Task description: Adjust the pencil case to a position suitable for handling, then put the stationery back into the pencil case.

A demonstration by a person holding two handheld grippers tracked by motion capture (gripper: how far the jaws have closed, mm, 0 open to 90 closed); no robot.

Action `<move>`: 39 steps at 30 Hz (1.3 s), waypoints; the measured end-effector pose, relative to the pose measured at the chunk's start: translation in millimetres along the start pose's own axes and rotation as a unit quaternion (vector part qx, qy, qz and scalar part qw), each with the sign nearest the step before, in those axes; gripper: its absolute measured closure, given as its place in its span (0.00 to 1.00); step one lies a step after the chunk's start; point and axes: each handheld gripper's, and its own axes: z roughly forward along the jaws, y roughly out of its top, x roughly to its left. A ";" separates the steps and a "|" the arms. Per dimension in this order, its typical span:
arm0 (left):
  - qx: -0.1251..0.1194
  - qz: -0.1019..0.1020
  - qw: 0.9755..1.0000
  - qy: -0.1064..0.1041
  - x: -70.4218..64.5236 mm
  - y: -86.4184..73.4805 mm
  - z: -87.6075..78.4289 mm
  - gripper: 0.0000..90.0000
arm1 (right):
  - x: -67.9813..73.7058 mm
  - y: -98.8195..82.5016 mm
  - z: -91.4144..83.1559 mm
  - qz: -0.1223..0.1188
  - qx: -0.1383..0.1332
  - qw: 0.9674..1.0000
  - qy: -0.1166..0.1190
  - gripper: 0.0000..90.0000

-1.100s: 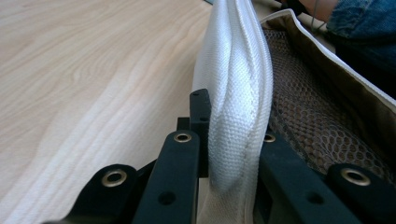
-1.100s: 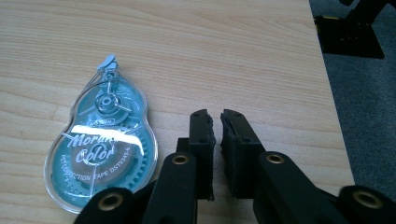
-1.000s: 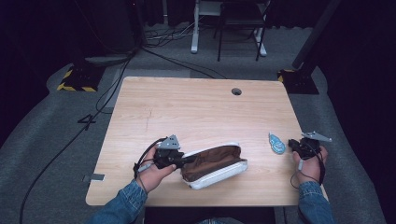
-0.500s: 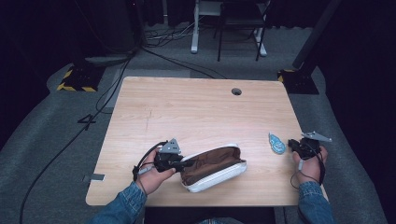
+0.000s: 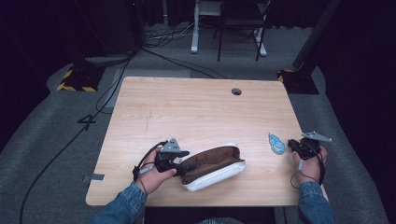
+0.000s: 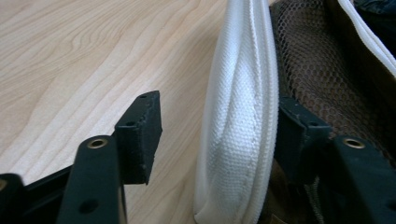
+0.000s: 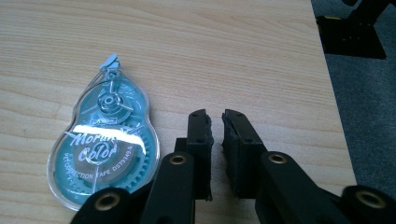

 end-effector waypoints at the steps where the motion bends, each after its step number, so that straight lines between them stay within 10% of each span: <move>1: 0.000 0.003 1.000 0.002 0.1 0.2 -0.8 0.40 | 0.0 0.0 0.0 0.000 0.000 1.000 0.000 0.89; 21: -0.030 0.044 0.996 0.066 -2.3 0.5 -50.0 0.25 | 0.2 -0.6 -0.8 0.002 0.000 1.000 0.001 0.88; 29: -0.027 0.023 0.986 0.166 24.2 -13.2 -80.4 0.22 | 0.0 -0.7 -0.8 0.003 0.000 1.000 0.001 0.87; 39: 0.073 -0.049 0.975 0.204 58.2 -45.8 -72.6 0.19 | -1.8 -0.5 -0.8 0.011 0.002 1.000 0.007 0.86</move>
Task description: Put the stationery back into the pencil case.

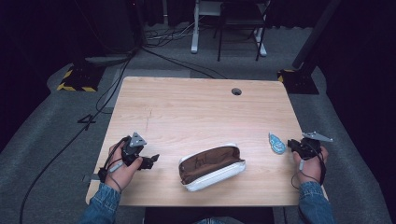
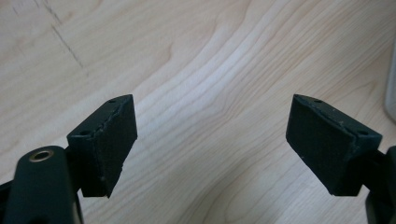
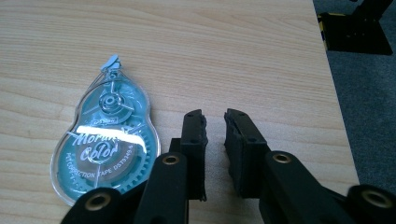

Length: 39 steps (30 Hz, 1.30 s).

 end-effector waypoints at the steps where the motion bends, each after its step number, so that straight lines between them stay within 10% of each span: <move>1: 0.002 -0.005 1.000 -0.002 2.2 -2.6 0.9 0.19 | 0.2 0.0 0.0 -0.001 0.000 1.000 0.000 0.86; 11: 0.048 -0.023 0.999 0.008 12.8 -22.7 11.5 0.18 | 0.5 0.0 0.1 -0.004 -0.001 1.000 0.001 0.84; 19: -0.003 -0.015 1.000 0.002 20.7 -28.9 19.8 0.11 | 0.6 0.1 0.2 -0.009 -0.001 1.000 0.004 0.81; 39: 0.003 -0.026 1.000 0.005 22.7 -27.1 22.2 0.06 | 2.2 9.4 -9.6 -0.012 0.015 1.000 0.006 0.63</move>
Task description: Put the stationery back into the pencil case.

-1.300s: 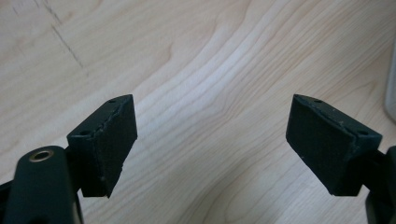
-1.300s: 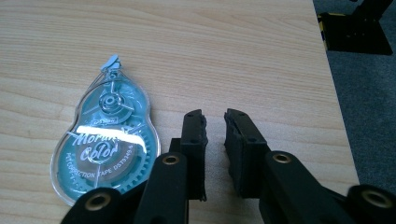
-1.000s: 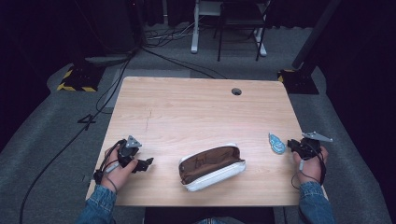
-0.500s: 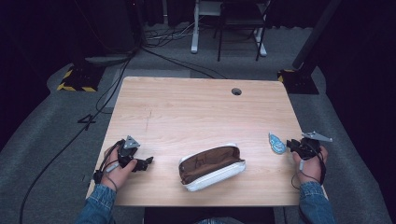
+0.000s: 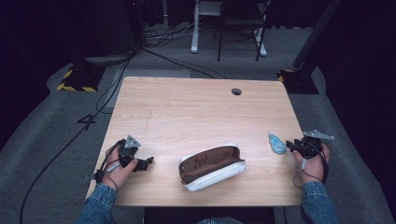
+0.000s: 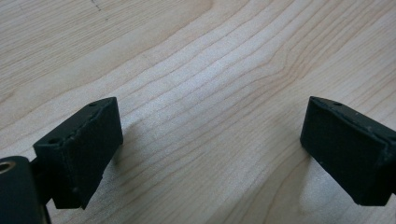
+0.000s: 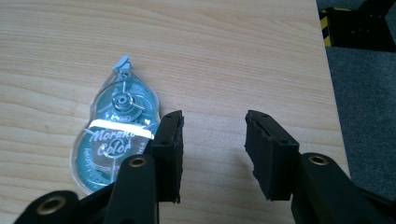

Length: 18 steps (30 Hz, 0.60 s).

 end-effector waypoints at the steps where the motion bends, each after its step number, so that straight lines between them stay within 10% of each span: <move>1: -0.001 0.003 1.000 0.002 0.3 0.1 0.1 0.06 | 0.6 1.5 -1.9 0.000 0.001 1.000 0.001 0.63; 18: 0.002 -0.004 1.000 0.006 -2.8 3.1 3.9 0.02 | 17.1 29.3 -19.5 -0.004 0.063 0.998 0.025 0.51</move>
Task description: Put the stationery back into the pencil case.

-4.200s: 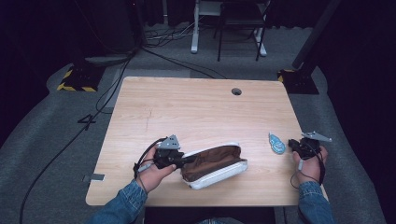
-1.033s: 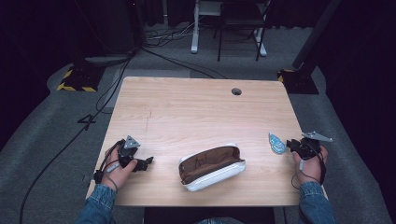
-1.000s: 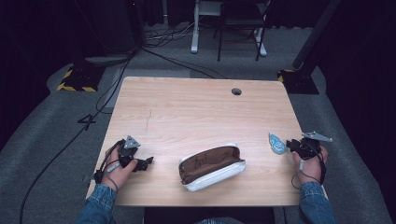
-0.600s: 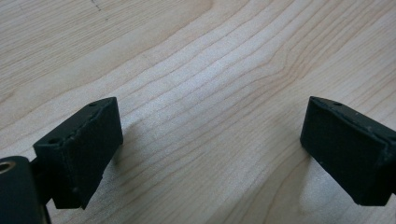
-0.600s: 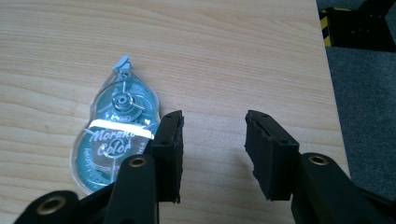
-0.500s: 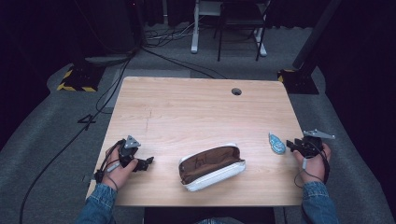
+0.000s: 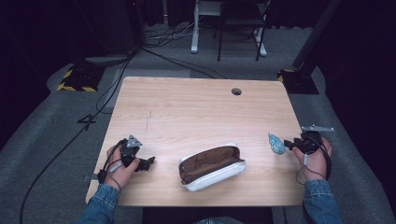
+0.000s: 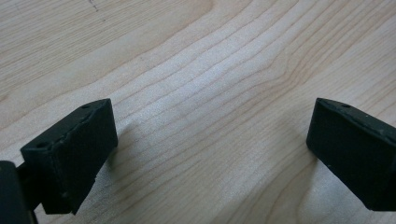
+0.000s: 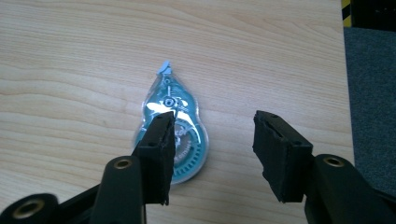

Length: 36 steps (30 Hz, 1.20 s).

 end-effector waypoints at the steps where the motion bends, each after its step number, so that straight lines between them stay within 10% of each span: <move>1: 0.000 -0.001 1.000 0.000 -0.2 -0.1 -0.1 0.02 | 1.1 1.0 0.2 -0.002 0.008 1.000 0.001 0.49; 10: 0.000 -0.004 1.000 0.003 -1.1 0.1 0.1 0.02 | 11.8 10.0 8.3 -0.020 0.047 0.999 0.011 0.36; 36: 0.001 -0.006 1.000 0.006 -1.8 -0.1 -0.2 0.02 | 20.8 8.3 38.5 -0.027 0.089 0.995 0.026 0.39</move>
